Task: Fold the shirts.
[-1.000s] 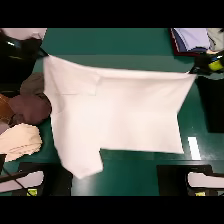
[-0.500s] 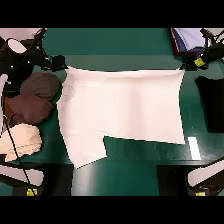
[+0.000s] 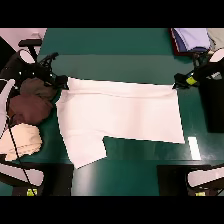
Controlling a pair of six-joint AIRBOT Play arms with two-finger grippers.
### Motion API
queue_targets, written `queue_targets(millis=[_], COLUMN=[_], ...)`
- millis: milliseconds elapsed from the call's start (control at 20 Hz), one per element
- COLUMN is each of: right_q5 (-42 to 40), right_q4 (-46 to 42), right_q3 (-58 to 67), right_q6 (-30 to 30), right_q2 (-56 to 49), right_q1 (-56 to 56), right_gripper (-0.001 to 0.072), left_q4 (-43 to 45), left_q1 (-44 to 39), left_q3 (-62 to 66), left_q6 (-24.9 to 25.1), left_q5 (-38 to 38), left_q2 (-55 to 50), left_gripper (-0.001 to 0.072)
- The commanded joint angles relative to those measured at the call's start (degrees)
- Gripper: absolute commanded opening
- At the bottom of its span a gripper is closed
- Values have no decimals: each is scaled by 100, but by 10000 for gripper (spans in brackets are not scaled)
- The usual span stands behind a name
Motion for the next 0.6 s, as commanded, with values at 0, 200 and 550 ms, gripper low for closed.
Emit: queue_targets(millis=[0,200,550], right_q5=[-66,210,560], right_q4=[7,-96,-101], right_q3=[-481,-487,-487], right_q6=[-15,-26,-26], right_q2=[114,643,2129], right_q1=[17,-122,-262], right_gripper=[420,420,417], left_q4=[22,232,575], left_q1=[11,9,11], left_q3=[-332,-378,-3766], left_q6=[-367,-442,-852], left_q5=[37,-345,-343], left_q2=[4,680,3724], left_gripper=[518,529,529])
